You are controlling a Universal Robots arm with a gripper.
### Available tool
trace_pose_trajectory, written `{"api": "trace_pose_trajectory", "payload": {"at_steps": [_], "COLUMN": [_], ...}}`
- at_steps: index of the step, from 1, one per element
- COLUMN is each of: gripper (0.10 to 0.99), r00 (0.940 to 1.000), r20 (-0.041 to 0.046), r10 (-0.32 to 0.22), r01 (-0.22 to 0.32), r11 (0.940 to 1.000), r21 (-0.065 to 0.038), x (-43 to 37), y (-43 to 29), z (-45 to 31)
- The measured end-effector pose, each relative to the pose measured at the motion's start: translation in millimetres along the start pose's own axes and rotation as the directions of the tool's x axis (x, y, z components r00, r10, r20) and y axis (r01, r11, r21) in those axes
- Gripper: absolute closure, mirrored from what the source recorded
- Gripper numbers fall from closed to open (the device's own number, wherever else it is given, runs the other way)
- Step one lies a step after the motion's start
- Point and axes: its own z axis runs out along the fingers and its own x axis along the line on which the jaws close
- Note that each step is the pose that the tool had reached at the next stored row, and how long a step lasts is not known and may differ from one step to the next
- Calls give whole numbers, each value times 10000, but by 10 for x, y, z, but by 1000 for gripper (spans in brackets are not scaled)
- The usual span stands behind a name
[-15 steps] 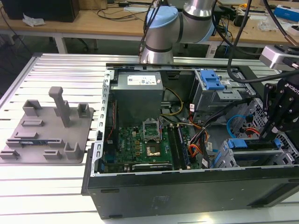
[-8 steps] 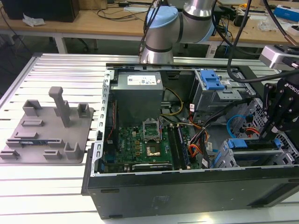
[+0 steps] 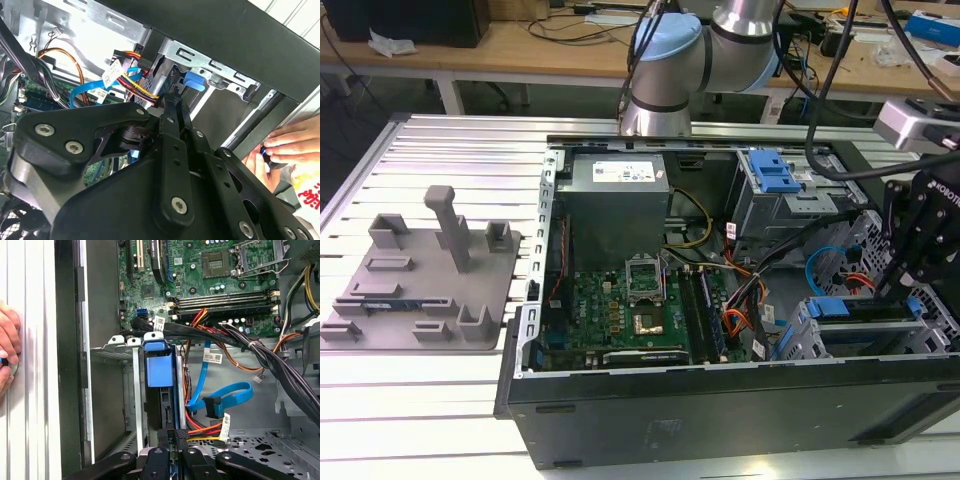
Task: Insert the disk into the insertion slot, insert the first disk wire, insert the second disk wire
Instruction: 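Insert the first disk wire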
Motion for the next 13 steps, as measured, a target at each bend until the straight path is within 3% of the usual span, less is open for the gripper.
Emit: {"api": "trace_pose_trajectory", "payload": {"at_steps": [13], "gripper": [922], "r00": [10000], "r20": [4], "r10": [0], "r01": [0], "r11": [10000], "r21": [-1], "x": [1], "y": [-8], "z": [17]}}
